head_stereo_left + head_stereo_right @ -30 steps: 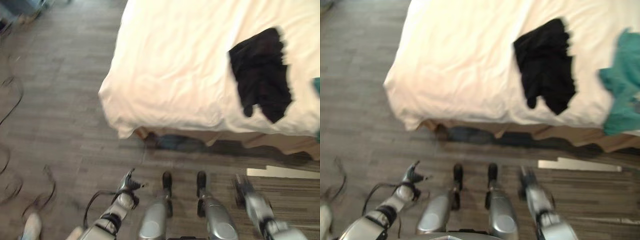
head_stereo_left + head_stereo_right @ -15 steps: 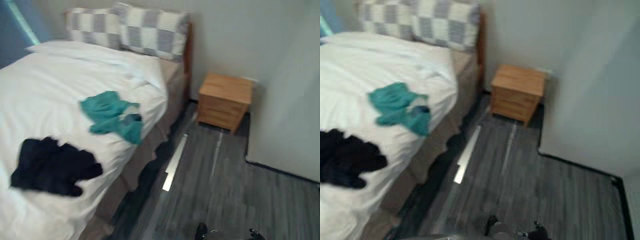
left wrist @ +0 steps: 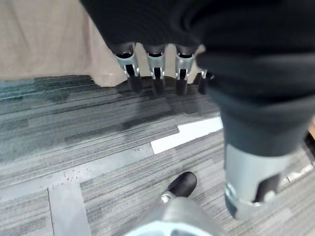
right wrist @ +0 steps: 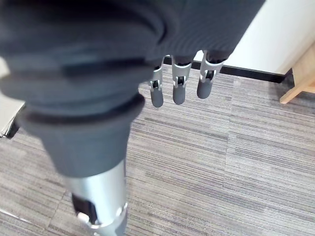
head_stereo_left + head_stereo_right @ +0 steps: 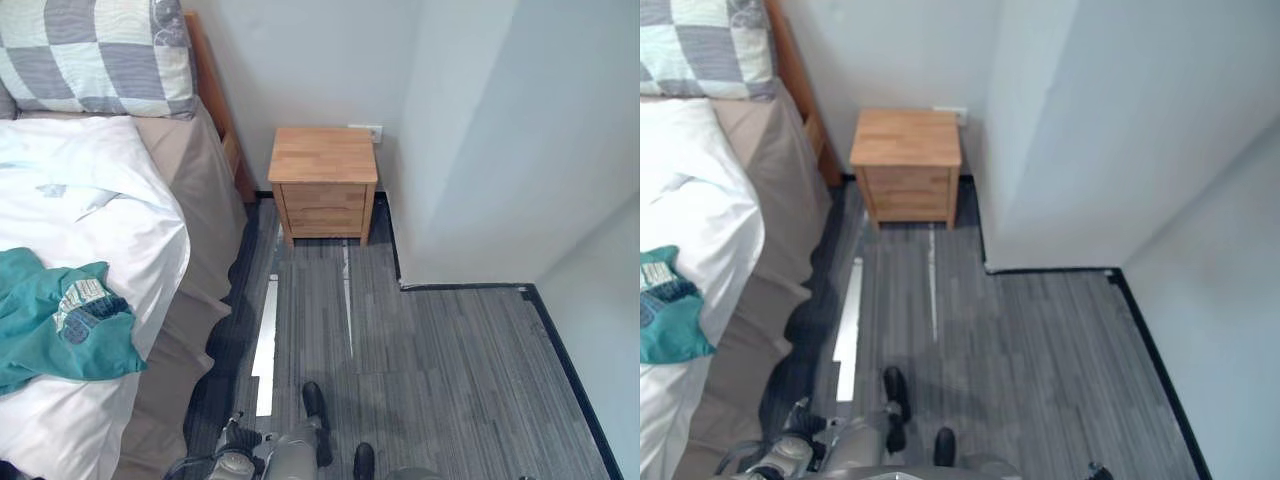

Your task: Tidy up the quilt and then pick up the clothes from the bed and put them into the laundry hamper.

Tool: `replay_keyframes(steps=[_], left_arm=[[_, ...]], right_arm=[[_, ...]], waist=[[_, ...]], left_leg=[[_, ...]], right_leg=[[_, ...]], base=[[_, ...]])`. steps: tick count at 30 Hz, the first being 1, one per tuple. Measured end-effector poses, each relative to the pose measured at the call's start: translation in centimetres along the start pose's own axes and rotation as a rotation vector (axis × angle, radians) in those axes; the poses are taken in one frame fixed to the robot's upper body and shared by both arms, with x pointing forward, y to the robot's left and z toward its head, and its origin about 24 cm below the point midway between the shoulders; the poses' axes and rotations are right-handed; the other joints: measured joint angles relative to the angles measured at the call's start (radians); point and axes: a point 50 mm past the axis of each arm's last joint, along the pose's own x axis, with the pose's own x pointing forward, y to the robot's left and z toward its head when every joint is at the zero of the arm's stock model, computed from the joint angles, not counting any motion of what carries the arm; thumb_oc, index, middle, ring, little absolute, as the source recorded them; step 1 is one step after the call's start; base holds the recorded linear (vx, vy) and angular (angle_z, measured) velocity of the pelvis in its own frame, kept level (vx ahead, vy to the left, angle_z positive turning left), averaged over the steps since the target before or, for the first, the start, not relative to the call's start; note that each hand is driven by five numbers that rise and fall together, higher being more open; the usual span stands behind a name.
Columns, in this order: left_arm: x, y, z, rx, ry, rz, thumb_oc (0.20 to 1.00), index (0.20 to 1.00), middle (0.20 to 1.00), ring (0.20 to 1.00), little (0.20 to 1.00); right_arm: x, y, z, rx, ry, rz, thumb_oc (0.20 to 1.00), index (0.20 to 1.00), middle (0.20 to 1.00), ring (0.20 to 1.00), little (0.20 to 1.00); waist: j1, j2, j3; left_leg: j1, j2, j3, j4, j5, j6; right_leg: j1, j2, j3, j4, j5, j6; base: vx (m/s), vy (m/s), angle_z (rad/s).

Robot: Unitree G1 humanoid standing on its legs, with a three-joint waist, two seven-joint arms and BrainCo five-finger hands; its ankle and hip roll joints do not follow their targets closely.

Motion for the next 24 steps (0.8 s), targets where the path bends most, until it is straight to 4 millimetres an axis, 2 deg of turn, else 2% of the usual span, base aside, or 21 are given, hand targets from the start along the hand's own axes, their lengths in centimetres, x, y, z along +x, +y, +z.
replay_keyframes(steps=[1, 2, 3, 4, 5, 6, 7, 8, 10, 11, 12, 13, 14, 15, 16, 18, 19, 21, 22, 23, 24], left_arm=[[-0.1, 0.1, -0.5, -0.013, 0.019, 0.006, 1.000, 1.000, 1.000, 1.000, 1.000], [-0.2, 0.2, -1.2, -0.007, 0.045, 0.007, 1.000, 1.000, 1.000, 1.000, 1.000], [-0.3, 0.3, -2.2, -0.013, 0.086, 0.010, 1.000, 1.000, 1.000, 1.000, 1.000], [-0.5, -0.1, -2.7, 0.012, 0.097, -0.008, 1.000, 1.000, 1.000, 1.000, 1.000], [-0.5, 0.3, -2.7, 0.032, 0.093, -0.002, 1.000, 1.000, 1.000, 1.000, 1.000], [-0.5, 0.7, -3.1, 0.048, 0.101, 0.005, 1.000, 1.000, 1.000, 1.000, 1.000], [0.0, 1.5, -1.5, 0.059, 0.054, 0.026, 1.000, 1.000, 1.000, 1.000, 1.000], [0.0, 1.7, -1.2, 0.073, 0.036, 0.028, 1.000, 1.000, 1.000, 1.000, 1.000], [0.2, 1.8, -0.3, 0.095, 0.009, 0.030, 1.000, 1.000, 1.000, 1.000, 1.000], [0.4, 2.2, 0.7, 0.095, -0.024, 0.042, 1.000, 1.000, 1.000, 1.000, 1.000], [0.6, 2.4, 1.5, 0.102, -0.042, 0.048, 1.000, 1.000, 1.000, 1.000, 1.000], [0.7, 2.6, 2.2, 0.108, -0.049, 0.053, 1.000, 1.000, 1.000, 1.000, 1.000], [0.8, 2.9, 2.7, 0.114, -0.062, 0.060, 1.000, 1.000, 1.000, 1.000, 1.000], [0.9, 3.1, 3.0, 0.142, -0.065, 0.064, 1.000, 1.000, 1.000, 1.000, 1.000], [0.8, 3.1, 2.6, 0.154, -0.060, 0.061, 1.000, 1.000, 1.000, 1.000, 1.000], [0.6, 3.0, 1.1, 0.176, -0.034, 0.049, 1.000, 1.000, 1.000, 1.000, 1.000], [0.1, 3.2, -1.4, 0.199, 0.020, 0.044, 1.000, 1.000, 1.000, 1.000, 1.000], [-0.6, 1.8, -3.7, 0.184, 0.070, 0.004, 1.000, 1.000, 1.000, 1.000, 1.000], [-0.8, 1.1, -4.1, 0.174, 0.083, -0.012, 1.000, 1.000, 1.000, 1.000, 1.000], [-0.8, 0.6, -3.9, 0.169, 0.077, -0.023, 1.000, 1.000, 1.000, 1.000, 1.000], [-0.8, 0.4, -3.7, 0.166, 0.071, -0.027, 1.000, 1.000, 1.000, 1.000, 1.000]], right_arm=[[-0.2, 0.9, -0.3, 0.000, 0.012, 0.023, 1.000, 1.000, 1.000, 1.000, 1.000], [-0.3, 1.5, -0.4, 0.003, 0.014, 0.037, 1.000, 1.000, 1.000, 1.000, 1.000], [-0.6, 2.7, -1.0, -0.012, 0.023, 0.075, 1.000, 1.000, 1.000, 1.000, 1.000], [-0.5, 2.4, -0.7, -0.015, 0.014, 0.071, 1.000, 1.000, 1.000, 1.000, 1.000], [-0.4, 2.6, 0.3, -0.009, -0.015, 0.077, 1.000, 1.000, 1.000, 1.000, 1.000], [-0.4, 2.8, 1.0, -0.003, -0.039, 0.081, 1.000, 1.000, 1.000, 1.000, 1.000], [-0.3, 2.8, 2.2, 0.006, -0.077, 0.081, 1.000, 1.000, 1.000, 1.000, 1.000], [-0.2, 2.6, 2.4, 0.015, -0.071, 0.076, 1.000, 1.000, 1.000, 1.000, 1.000], [-0.1, 2.0, 2.6, 0.010, -0.075, 0.060, 1.000, 1.000, 1.000, 1.000, 1.000], [-0.1, 2.0, 3.1, -0.005, -0.107, 0.060, 1.000, 1.000, 1.000, 1.000, 1.000], [-0.1, 1.8, 3.7, 0.000, -0.122, 0.058, 1.000, 1.000, 1.000, 1.000, 1.000], [0.0, 1.6, 3.9, 0.012, -0.120, 0.051, 1.000, 1.000, 1.000, 1.000, 1.000], [0.1, 1.3, 4.2, 0.025, -0.118, 0.044, 1.000, 1.000, 1.000, 1.000, 1.000], [0.2, 0.7, 5.1, 0.054, -0.134, 0.028, 1.000, 1.000, 1.000, 1.000, 1.000], [0.3, 0.5, 5.5, 0.071, -0.141, 0.023, 1.000, 1.000, 1.000, 1.000, 1.000], [0.2, 0.8, 6.4, 0.085, -0.160, 0.037, 1.000, 1.000, 1.000, 1.000, 1.000], [0.1, 1.3, 6.9, 0.092, -0.170, 0.062, 1.000, 1.000, 1.000, 1.000, 1.000], [0.2, 0.2, 8.4, 0.109, -0.216, 0.032, 1.000, 1.000, 1.000, 1.000, 1.000], [0.3, -0.2, 8.7, 0.106, -0.229, 0.024, 1.000, 1.000, 1.000, 1.000, 1.000], [0.3, -0.5, 8.4, 0.100, -0.217, 0.016, 1.000, 1.000, 1.000, 1.000, 1.000], [0.4, -0.8, 8.2, 0.104, -0.206, 0.010, 1.000, 1.000, 1.000, 1.000, 1.000]], waist=[[0.010, -0.014, -0.011], [0.017, -0.033, -0.018], [0.024, -0.044, -0.032], [0.022, -0.007, -0.023], [0.025, -0.005, -0.011], [0.017, -0.003, -0.006], [0.008, -0.023, 0.014], [0.010, -0.028, 0.014], [0.017, -0.015, 0.025], [0.014, -0.015, 0.027], [-0.001, -0.013, 0.034], [-0.012, -0.002, 0.042], [-0.005, -0.005, 0.039], [-0.033, 0.016, 0.050], [-0.043, 0.029, 0.057], [-0.026, 0.029, 0.055], [-0.028, 0.011, 0.040], [0.002, 0.017, 0.016], [0.009, 0.013, 0.015], [0.013, 0.012, 0.016], [0.014, 0.013, 0.016]], left_leg=[[0.023, -0.002, -0.006, 0.016, 0.003, 0.033], [0.033, -0.019, -0.031, 0.051, -0.008, 0.040], [0.110, -0.042, -0.029, 0.127, -0.083, 0.076], [0.165, -0.018, -0.046, 0.067, -0.113, 0.134], [0.202, -0.023, -0.063, 0.036, -0.104, 0.139], [0.221, -0.041, -0.111, 0.026, -0.101, 0.141], [0.231, -0.086, -0.186, 0.001, -0.111, 0.147], [0.254, -0.108, -0.202, -0.035, -0.108, 0.142], [0.297, -0.143, -0.267, -0.080, -0.098, 0.132], [0.302, -0.163, -0.316, -0.080, -0.162, 0.056], [0.320, -0.150, -0.259, -0.082, -0.186, 0.072], [0.336, -0.168, -0.276, -0.095, -0.178, 0.068], [0.351, -0.182, -0.313, -0.100, -0.169, 0.072], [0.375, -0.186, -0.378, -0.102, -0.172, 0.070], [0.419, -0.181, -0.399, -0.125, -0.172, 0.072], [0.515, -0.168, -0.398, -0.138, -0.177, 0.063], [0.577, -0.179, -0.398, -0.099, -0.198, 0.032], [0.491, -0.160, -0.347, 0.148, -0.213, 0.008], [0.387, -0.147, -0.341, 0.355, -0.174, -0.020], [0.317, -0.126, -0.320, 0.485, -0.163, -0.019], [0.292, -0.094, -0.290, 0.485, -0.216, -0.015]], right_leg=[[0.017, -0.005, -0.009, 0.000, -0.020, 0.005], [0.027, -0.013, -0.022, 0.001, -0.040, 0.003], [-0.010, -0.035, -0.057, 0.192, -0.067, 0.137], [-0.108, -0.035, -0.055, 0.452, -0.089, 0.186], [-0.219, -0.067, -0.042, 0.699, -0.079, 0.231], [-0.309, -0.096, -0.037, 0.839, -0.085, 0.237], [-0.466, -0.150, 0.022, 0.950, -0.082, 0.243], [-0.508, -0.173, 0.051, 0.903, -0.080, 0.244], [-0.509, -0.183, 0.060, 0.673, -0.090, 0.214], [-0.486, -0.183, 0.059, 0.416, -0.091, 0.180], [-0.448, -0.183, 0.084, 0.229, -0.032, 0.197], [-0.423, -0.191, 0.140, 0.059, 0.036, 0.216], [-0.435, -0.196, 0.174, -0.006, 0.088, 0.217], [-0.452, -0.213, 0.201, -0.006, 0.167, 0.213], [-0.440, -0.212, 0.183, -0.005, 0.207, 0.213], [-0.416, -0.188, 0.122, 0.047, 0.258, 0.185], [-0.407, -0.159, 0.111, 0.156, 0.275, 0.132], [-0.395, -0.123, 0.115, 0.217, 0.270, 0.052], [-0.373, -0.132, 0.108, 0.200, 0.247, 0.025], [-0.334, -0.134, 0.109, 0.160, 0.228, 0.018], [-0.296, -0.130, 0.104, 0.113, 0.218, 0.018]], base=[[0.43, 0.029, 0.34], [0.59, 0.072, 0.52], [0.38, 0.037, 0.52], [0.54, -0.012, 0.53], [0.29, -0.022, 0.50], [0.58, -0.061, 1.28], [0.30, -0.041, 1.53], [0.65, -0.183, 1.46], [0.52, -0.246, 1.20], [0.49, -0.332, 1.87], [0.71, -0.474, 2.21], [0.55, -0.388, 1.65], [0.60, -0.354, 1.79], [0.59, -0.366, 1.53], [0.60, -0.410, 1.45], [0.40, -0.345, 0.64], [0.28, -0.335, 0.29], [0.26, -0.335, -0.23], [0.19, -0.170, -0.30], [0.15, -0.091, 0.06], [0.21, -0.092, 0.23]])
